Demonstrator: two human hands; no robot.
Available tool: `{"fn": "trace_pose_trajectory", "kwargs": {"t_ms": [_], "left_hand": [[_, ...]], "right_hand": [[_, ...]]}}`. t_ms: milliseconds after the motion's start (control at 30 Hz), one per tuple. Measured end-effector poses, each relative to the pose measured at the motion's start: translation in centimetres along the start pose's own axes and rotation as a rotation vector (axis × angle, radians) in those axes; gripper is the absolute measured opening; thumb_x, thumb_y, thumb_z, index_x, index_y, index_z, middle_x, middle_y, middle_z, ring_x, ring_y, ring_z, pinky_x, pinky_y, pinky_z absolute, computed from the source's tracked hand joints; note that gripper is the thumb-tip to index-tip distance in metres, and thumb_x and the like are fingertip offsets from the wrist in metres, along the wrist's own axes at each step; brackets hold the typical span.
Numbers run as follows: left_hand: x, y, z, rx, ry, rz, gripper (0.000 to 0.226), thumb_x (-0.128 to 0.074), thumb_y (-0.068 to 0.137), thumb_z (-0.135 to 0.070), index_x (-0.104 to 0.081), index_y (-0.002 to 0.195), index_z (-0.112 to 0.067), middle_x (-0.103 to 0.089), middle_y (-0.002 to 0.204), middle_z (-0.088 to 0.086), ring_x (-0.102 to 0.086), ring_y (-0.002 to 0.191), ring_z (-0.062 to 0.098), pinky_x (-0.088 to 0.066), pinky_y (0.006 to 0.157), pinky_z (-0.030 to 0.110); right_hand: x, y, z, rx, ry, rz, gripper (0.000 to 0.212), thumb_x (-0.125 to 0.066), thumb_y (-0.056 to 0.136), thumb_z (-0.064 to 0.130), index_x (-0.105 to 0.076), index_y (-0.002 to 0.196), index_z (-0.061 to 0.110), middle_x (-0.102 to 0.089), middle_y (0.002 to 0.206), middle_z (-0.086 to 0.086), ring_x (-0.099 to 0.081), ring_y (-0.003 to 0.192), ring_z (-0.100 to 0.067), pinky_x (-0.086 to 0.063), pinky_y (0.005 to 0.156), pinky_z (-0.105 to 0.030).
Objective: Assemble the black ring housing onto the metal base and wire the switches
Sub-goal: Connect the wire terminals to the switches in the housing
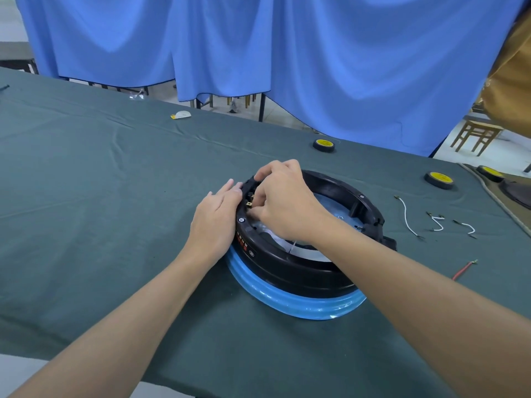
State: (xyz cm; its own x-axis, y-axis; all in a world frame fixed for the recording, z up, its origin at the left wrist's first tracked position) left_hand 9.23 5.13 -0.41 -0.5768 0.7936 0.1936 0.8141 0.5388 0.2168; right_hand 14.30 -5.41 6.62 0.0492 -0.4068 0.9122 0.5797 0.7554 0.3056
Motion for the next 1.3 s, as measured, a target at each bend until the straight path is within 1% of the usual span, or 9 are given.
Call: {"fn": "trace_pose_trajectory", "kwargs": {"t_ms": [233,333,400,433,533,633,700,867,1300], "left_hand": [[0.3,-0.2,-0.5,-0.032,0.112,-0.014,0.046,-0.037,0.090,-0.040,-0.074,0.093,-0.013,-0.063,0.129,-0.011,-0.035,0.139,-0.004,-0.011,0.117,0.021],[0.4,-0.1,-0.6,-0.038,0.156,0.008,0.040,-0.040,0.101,-0.030,-0.074,0.091,-0.014,-0.052,0.123,-0.030,-0.027,0.119,-0.033,-0.001,0.111,0.005],[0.4,0.2,-0.4,-0.036,0.183,0.013,0.036,-0.036,0.105,-0.020,-0.055,0.101,0.010,-0.048,0.103,-0.044,-0.023,0.098,-0.046,0.002,0.098,-0.007],[0.3,0.2,-0.5,-0.044,0.196,0.031,0.018,-0.035,0.105,-0.019,-0.034,0.088,-0.017,-0.046,0.099,-0.046,-0.024,0.099,-0.045,0.002,0.100,-0.004],[0.6,0.3,-0.7,-0.037,0.186,0.019,0.035,-0.035,0.106,-0.020,-0.070,0.101,-0.021,-0.053,0.109,-0.033,-0.033,0.122,-0.025,-0.002,0.117,0.018],[0.9,0.4,-1.4,-0.001,0.086,-0.028,0.025,-0.046,0.103,-0.017,-0.068,0.115,-0.021,-0.068,0.104,-0.019,-0.043,0.131,-0.002,-0.028,0.115,0.026],[0.9,1.0,-2.5,0.034,0.094,-0.024,0.038,-0.051,0.100,-0.010,-0.056,0.137,-0.014,-0.060,0.136,-0.004,-0.046,0.134,0.007,-0.033,0.115,0.031],[-2.9,1.5,-7.4,-0.150,0.770,0.076,0.041,-0.050,0.097,-0.028,-0.052,0.135,-0.012,-0.061,0.119,0.010,-0.051,0.120,0.029,-0.038,0.093,0.035],[-8.6,1.9,-7.2,-0.233,1.075,0.243,0.052,-0.046,0.100,-0.040,-0.042,0.145,-0.016,-0.044,0.146,0.008,-0.033,0.138,0.023,-0.028,0.108,0.036]], "right_hand": [[2.5,-1.6,-2.5,0.012,-0.019,-0.036,0.021,-0.072,0.083,0.039,-0.075,0.096,0.024,-0.059,0.111,0.005,-0.037,0.104,-0.013,-0.024,0.086,-0.023],[4.8,-2.4,-4.1,-0.029,0.022,-0.177,0.015,-0.067,0.087,0.033,-0.076,0.088,0.021,-0.059,0.094,0.012,-0.037,0.088,-0.003,-0.020,0.076,-0.019],[6.1,-2.9,-5.8,-0.114,0.039,-0.233,0.012,-0.065,0.088,0.030,-0.074,0.088,0.022,-0.063,0.098,0.007,-0.047,0.095,-0.013,-0.025,0.080,-0.021],[6.7,-3.2,-6.8,-0.162,0.048,-0.252,0.012,-0.064,0.089,0.029,-0.074,0.089,0.022,-0.065,0.101,0.004,-0.050,0.098,-0.018,-0.030,0.085,-0.025],[7.7,-4.6,-9.8,-0.285,0.085,-0.306,0.013,-0.061,0.090,0.026,-0.073,0.087,0.023,-0.066,0.101,0.001,-0.054,0.098,-0.024,-0.040,0.094,-0.036],[7.5,-6.4,-12.6,-0.375,0.124,-0.370,0.012,-0.062,0.090,0.025,-0.071,0.083,0.025,-0.067,0.097,0.003,-0.058,0.096,-0.022,-0.042,0.094,-0.035],[7.3,-7.5,-14.5,-0.421,0.151,-0.418,0.011,-0.062,0.090,0.021,-0.070,0.083,0.024,-0.067,0.094,0.004,-0.060,0.094,-0.018,-0.040,0.089,-0.027],[5.6,-9.3,-20.3,-0.664,-0.137,-0.215,0.031,-0.056,0.094,0.030,-0.065,0.119,0.014,-0.059,0.124,-0.014,-0.049,0.117,-0.035,-0.035,0.097,-0.033],[3.3,-9.9,-20.1,-0.559,-0.075,-0.147,0.033,-0.051,0.081,-0.002,-0.073,0.099,0.014,-0.064,0.106,-0.010,-0.059,0.102,-0.032,-0.045,0.084,-0.032]]}}
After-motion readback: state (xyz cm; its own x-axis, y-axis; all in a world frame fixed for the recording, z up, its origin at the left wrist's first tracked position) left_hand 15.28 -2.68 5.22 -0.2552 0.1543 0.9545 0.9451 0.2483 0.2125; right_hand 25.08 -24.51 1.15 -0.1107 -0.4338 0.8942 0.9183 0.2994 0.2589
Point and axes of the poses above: each hand's wrist, its own y-axis towards the middle knuckle, its own x-axis out of the back of the hand, z = x × y, the point moved 5 cm from there along y, towards the middle knuckle
